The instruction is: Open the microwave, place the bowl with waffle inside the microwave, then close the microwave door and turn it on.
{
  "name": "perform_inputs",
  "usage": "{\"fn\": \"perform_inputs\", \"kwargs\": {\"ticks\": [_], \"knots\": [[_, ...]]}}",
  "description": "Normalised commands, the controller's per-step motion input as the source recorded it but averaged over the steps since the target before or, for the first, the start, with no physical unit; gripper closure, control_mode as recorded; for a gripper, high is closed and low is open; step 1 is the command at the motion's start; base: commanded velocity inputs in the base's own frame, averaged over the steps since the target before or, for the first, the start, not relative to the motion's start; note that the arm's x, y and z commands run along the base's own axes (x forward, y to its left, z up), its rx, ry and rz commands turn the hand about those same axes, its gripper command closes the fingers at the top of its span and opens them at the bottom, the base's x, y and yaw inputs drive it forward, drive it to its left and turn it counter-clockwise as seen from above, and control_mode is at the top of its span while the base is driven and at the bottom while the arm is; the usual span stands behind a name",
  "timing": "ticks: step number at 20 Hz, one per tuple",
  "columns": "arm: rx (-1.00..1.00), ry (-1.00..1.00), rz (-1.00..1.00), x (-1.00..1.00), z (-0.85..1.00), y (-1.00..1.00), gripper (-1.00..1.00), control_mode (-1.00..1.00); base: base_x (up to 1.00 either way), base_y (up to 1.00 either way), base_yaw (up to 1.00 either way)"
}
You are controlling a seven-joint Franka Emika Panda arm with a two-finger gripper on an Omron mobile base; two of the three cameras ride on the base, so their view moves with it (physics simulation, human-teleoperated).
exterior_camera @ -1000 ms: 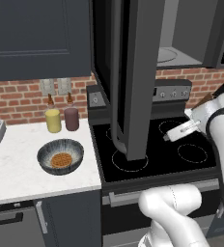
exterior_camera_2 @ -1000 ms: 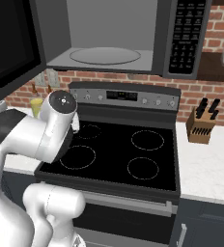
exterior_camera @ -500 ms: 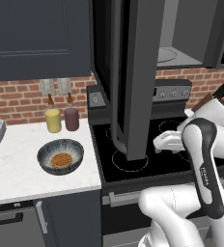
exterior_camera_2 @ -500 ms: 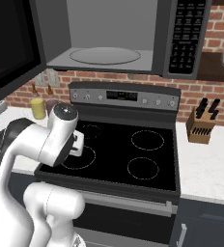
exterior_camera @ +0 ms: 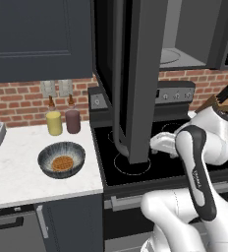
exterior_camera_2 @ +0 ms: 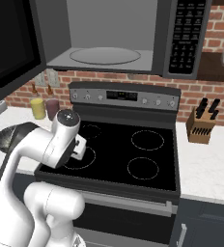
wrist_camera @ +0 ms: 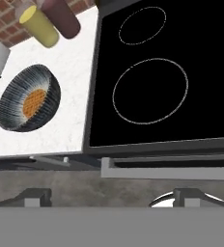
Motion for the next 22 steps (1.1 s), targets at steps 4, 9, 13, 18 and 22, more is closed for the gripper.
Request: {"fn": "perform_inputs", "kwargs": {"ticks": [4, 9, 13, 18, 22], "knots": [[0.0, 0.1, -0.15, 0.22, -0.07, 0.52, -1.0, -1.0, 0.0, 0.0, 0.0], [0.0, 0.16, -0.02, 0.3, -0.01, 0.55, -1.0, -1.0, 0.0, 0.0, 0.0], [0.0, 0.16, 0.0, 0.21, -0.03, 0.41, -1.0, -1.0, 0.0, 0.0, 0.0], [0.0, 0.03, 0.0, 0.07, -0.22, 0.32, -1.0, -1.0, 0.0, 0.0, 0.0], [0.0, 0.0, 0.0, 0.21, -0.01, 0.43, -1.0, -1.0, 0.0, 0.0, 0.0]]}}
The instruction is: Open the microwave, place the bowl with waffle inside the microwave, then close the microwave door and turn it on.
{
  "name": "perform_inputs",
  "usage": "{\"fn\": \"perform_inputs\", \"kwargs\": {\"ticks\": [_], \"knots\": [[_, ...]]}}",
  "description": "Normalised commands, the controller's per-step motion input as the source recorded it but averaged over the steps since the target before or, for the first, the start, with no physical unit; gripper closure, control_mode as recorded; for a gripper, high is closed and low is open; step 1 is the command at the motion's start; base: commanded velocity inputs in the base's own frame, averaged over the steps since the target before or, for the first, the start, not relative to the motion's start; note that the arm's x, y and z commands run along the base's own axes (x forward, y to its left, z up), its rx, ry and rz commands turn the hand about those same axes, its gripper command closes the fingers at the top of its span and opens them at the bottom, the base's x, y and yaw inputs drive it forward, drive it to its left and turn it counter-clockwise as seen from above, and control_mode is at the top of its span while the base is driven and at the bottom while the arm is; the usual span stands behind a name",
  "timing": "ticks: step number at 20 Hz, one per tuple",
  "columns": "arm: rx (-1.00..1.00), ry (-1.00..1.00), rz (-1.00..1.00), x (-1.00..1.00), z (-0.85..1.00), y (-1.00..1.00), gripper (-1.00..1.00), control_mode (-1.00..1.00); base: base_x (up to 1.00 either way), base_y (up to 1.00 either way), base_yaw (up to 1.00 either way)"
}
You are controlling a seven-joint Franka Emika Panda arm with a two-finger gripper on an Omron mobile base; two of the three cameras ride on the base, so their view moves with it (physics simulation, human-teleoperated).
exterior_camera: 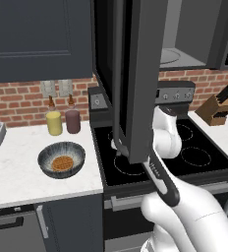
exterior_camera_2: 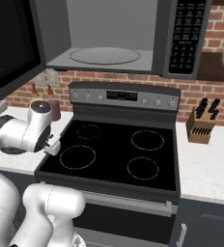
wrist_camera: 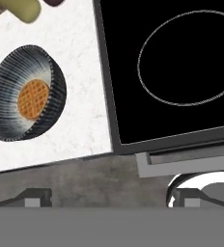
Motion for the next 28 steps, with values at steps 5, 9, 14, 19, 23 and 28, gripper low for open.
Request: {"fn": "perform_inputs", "kwargs": {"ticks": [5, 9, 14, 19, 23, 28], "knots": [[0.0, 0.0, 0.0, 0.22, -0.08, 0.4, -1.0, -1.0, 0.0, 0.0, 0.0], [0.0, 0.0, 0.0, 0.3, -0.17, 0.43, -1.0, -1.0, 0.0, 0.0, 0.0], [0.0, 0.0, 0.04, 0.32, -0.28, 0.28, -1.0, -1.0, 0.0, 0.0, 0.0], [0.0, 0.0, 0.02, 0.29, -0.08, 0.3, -1.0, -1.0, 0.0, 0.0, 0.0], [0.0, 0.0, 0.01, 0.32, 0.0, 0.37, -1.0, -1.0, 0.0, 0.0, 0.0], [0.0, 0.0, 0.01, 0.31, 0.0, 0.37, -1.0, -1.0, 0.0, 0.0, 0.0]]}}
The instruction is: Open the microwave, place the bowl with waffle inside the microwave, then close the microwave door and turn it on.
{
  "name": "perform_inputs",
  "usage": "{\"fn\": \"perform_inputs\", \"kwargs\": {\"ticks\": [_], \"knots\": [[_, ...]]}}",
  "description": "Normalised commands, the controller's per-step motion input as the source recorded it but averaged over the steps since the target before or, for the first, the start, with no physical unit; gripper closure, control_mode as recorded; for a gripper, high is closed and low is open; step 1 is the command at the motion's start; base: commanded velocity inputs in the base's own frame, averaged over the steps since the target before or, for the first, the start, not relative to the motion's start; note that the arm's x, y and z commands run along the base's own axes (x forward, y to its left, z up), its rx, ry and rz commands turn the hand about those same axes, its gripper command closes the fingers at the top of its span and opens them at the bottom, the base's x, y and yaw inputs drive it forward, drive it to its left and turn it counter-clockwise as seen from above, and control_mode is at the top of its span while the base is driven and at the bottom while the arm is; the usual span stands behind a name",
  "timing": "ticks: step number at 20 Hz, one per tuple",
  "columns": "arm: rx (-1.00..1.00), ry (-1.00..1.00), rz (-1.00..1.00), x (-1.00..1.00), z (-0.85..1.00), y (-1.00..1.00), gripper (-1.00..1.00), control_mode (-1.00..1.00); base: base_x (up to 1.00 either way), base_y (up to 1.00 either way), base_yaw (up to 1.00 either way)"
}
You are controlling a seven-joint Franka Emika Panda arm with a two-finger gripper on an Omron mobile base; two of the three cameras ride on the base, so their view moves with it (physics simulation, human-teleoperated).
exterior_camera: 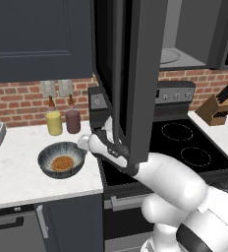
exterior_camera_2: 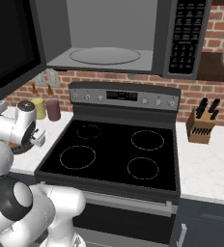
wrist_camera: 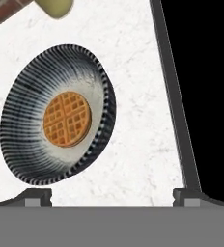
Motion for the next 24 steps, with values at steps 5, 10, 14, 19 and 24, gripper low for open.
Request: {"fn": "perform_inputs", "kwargs": {"ticks": [5, 10, 14, 19, 24], "knots": [[0.0, 0.0, 0.0, 0.32, 0.0, 0.43, -1.0, -1.0, 0.0, 0.0, 0.0], [0.0, 0.0, 0.0, 0.31, -0.09, 0.42, -1.0, -1.0, 0.0, 0.0, 0.0], [0.0, 0.0, 0.01, 0.19, -0.42, 0.15, -1.0, -1.0, 0.0, 0.0, 0.0], [-0.01, 0.0, 0.01, 0.06, -0.56, -0.02, -1.0, -1.0, 0.0, 0.0, 0.0], [0.0, 0.0, 0.0, 0.11, -0.39, -0.07, -1.0, -1.0, 0.0, 0.0, 0.0]]}}
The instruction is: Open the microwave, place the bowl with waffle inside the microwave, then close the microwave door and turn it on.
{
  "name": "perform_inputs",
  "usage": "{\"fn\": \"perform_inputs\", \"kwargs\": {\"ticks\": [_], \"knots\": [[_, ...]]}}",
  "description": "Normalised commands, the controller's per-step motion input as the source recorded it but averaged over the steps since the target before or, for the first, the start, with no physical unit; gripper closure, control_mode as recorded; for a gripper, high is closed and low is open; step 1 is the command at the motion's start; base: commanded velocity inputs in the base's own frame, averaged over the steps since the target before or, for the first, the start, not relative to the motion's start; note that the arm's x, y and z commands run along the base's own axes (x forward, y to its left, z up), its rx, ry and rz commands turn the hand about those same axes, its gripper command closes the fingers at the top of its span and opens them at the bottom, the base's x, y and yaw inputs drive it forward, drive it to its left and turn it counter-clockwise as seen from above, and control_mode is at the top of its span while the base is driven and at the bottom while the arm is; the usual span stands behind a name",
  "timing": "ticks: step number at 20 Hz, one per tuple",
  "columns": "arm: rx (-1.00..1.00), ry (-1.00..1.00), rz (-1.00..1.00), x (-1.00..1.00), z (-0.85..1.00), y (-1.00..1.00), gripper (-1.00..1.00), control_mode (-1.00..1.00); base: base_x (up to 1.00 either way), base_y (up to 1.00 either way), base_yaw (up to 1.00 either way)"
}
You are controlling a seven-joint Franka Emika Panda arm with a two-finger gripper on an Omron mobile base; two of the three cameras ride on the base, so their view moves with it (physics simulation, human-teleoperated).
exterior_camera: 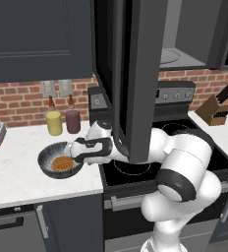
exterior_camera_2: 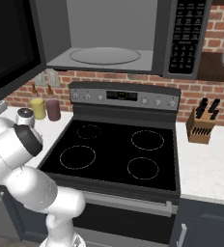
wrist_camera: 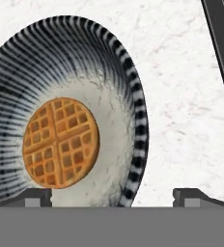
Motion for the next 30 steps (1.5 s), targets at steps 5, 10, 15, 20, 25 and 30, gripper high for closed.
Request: {"fn": "perform_inputs", "kwargs": {"ticks": [5, 10, 15, 20, 25, 30], "knots": [[0.0, 0.0, 0.0, 0.15, -0.24, 0.0, -1.0, -1.0, 0.0, 0.0, 0.0], [0.0, 0.0, 0.0, 0.16, -0.11, 0.0, -1.0, -1.0, 0.0, 0.0, 0.0], [0.0, 0.0, 0.0, 0.14, -0.05, 0.0, -1.0, -1.0, 0.0, 0.0, 0.0], [0.0, 0.0, 0.0, 0.0, 0.0, 0.0, -1.0, -1.0, 0.0, 0.0, 0.0], [0.0, 0.0, 0.0, 0.0, 0.0, 0.0, -1.0, -1.0, 0.0, 0.0, 0.0], [0.0, 0.0, 0.0, 0.0, 0.0, 0.0, 1.0, -1.0, 0.0, 0.0, 0.0]]}}
